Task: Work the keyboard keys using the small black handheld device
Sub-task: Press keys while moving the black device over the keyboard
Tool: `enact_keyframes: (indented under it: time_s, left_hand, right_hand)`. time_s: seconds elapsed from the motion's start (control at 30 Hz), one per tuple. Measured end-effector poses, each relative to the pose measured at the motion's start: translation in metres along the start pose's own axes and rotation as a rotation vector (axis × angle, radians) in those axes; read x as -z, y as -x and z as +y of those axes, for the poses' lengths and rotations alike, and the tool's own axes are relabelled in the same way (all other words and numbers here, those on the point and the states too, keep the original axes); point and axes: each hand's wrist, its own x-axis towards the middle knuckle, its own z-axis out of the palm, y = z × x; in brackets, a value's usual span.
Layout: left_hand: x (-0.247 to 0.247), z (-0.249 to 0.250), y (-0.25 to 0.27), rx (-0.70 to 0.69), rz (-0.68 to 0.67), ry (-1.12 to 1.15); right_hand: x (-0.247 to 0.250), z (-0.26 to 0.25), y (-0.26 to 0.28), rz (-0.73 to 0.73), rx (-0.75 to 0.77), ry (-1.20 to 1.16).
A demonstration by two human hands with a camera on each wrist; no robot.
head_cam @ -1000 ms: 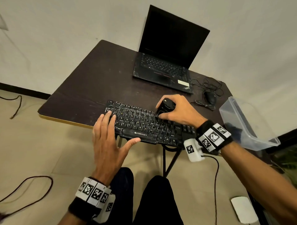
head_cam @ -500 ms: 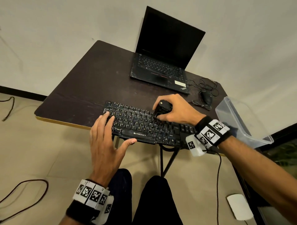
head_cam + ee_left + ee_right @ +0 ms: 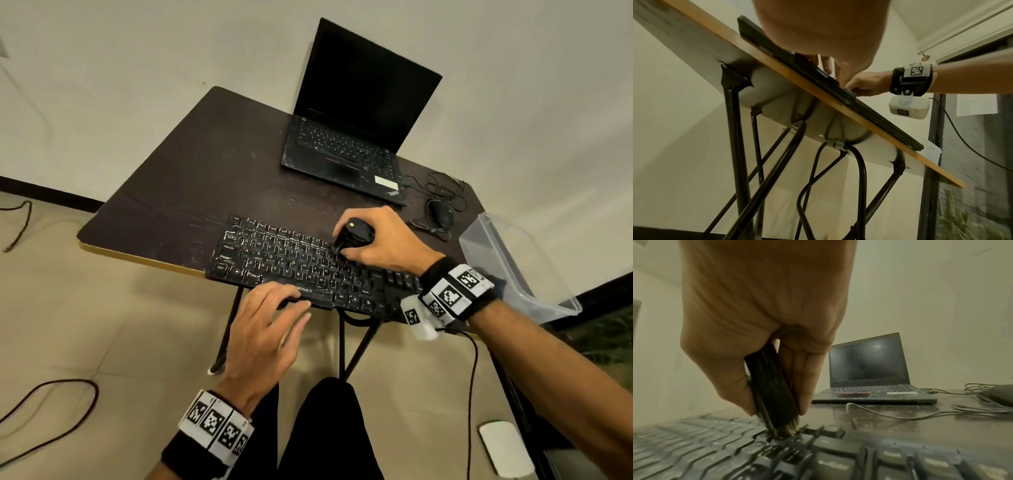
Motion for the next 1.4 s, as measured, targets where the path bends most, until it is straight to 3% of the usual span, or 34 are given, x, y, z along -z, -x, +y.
enact_keyframes:
  time_s: [0.1, 0.27, 0.4, 0.53, 0.67, 0.8, 0.97, 1.07, 1.23, 1.4]
  left_hand:
    - [0.0, 0.003, 0.0, 0.022, -0.009, 0.003]
    - [0.0, 0.005, 0.001, 0.056, -0.05, 0.007]
    - [0.001, 0.007, -0.002, 0.068, -0.046, 0.026]
    - [0.001, 0.008, -0.001, 0.093, -0.07, 0.039]
    - [0.003, 0.006, -0.003, 0.087, -0.073, 0.053]
    - [0.004, 0.006, -0.002, 0.094, -0.077, 0.05]
    - [0.004, 0.004, -0.003, 0.096, -0.082, 0.043]
    - [0.003, 0.005, -0.002, 0.096, -0.08, 0.051]
    - [0.001, 0.002, -0.002, 0.092, -0.079, 0.042]
    - [0.001, 0.004, -0.003, 0.099, -0.061, 0.062]
  right_hand:
    - [-0.005, -0.002, 0.01, -0.037, 0.066, -0.01]
    - [0.008, 0.009, -0.002, 0.042, -0.051, 0.029]
    - [-0.002, 0.001, 0.008, -0.035, 0.035, -0.075]
    - [-0.003, 0.008, -0.002, 0.078, -0.063, -0.059]
    - [-0.011, 0.0, 0.0, 0.041, 0.026, -0.085]
    - [-0.003, 0.005, -0.012, 0.094, -0.097, -0.07]
    - [-0.011, -0.003, 0.0, 0.03, 0.0, -0.093]
    - [-0.007, 0.003, -0.008, 0.101, -0.115, -0.115]
    - [-0.012, -0.005, 0.002, 0.035, 0.004, -0.04]
    - [-0.004, -0.001, -0.009, 0.103, -0.084, 0.017]
